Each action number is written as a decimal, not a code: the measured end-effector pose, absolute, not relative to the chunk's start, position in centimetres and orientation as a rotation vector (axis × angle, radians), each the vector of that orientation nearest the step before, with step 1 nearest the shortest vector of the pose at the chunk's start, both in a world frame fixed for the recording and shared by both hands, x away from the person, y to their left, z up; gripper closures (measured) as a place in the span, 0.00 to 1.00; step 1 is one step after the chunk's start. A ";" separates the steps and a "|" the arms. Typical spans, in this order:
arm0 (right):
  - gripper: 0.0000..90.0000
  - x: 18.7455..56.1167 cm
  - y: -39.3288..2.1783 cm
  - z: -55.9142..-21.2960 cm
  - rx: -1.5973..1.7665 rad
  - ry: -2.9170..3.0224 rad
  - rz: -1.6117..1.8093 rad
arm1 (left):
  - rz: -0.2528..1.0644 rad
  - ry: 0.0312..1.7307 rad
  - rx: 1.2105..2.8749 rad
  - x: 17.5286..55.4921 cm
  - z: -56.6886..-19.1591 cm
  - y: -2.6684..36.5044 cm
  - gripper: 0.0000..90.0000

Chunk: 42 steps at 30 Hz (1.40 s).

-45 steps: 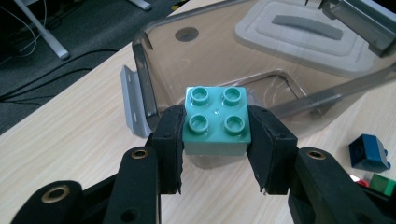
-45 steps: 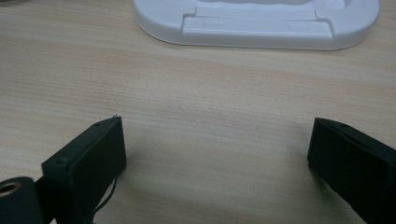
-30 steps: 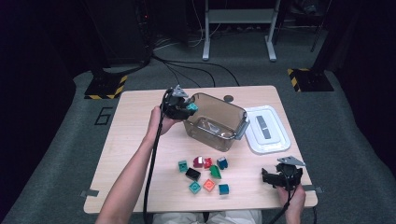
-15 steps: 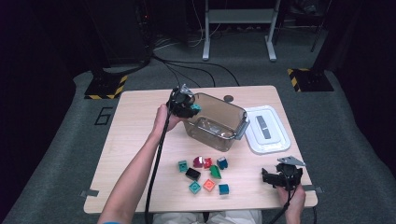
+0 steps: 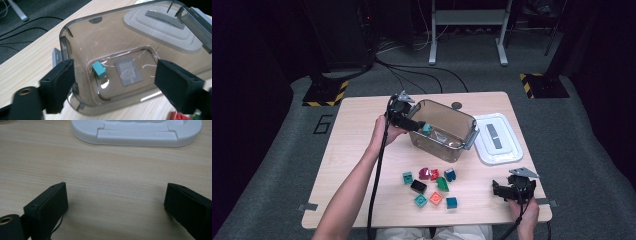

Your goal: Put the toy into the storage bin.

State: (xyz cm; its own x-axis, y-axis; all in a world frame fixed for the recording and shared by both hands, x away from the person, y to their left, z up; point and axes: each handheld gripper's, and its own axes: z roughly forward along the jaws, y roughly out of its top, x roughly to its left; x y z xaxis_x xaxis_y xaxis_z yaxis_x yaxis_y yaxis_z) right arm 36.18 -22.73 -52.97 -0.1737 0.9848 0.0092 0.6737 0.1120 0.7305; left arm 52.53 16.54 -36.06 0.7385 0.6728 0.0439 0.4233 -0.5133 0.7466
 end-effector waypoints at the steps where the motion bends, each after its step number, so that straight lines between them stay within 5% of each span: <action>1: 0.05 36.2 -22.7 -52.9 1.613 1.906 0.836 | 0.435 0.819 2.186 52.1 -36.0 16.8 0.16; 15: 0.07 36.1 -22.8 -52.9 1.612 1.901 0.835 | 0.514 0.901 2.160 46.5 -39.4 20.3 0.00; 42: 0.09 36.1 -22.8 -52.9 1.619 1.889 0.835 | 0.342 0.944 2.257 43.2 -49.3 20.9 0.00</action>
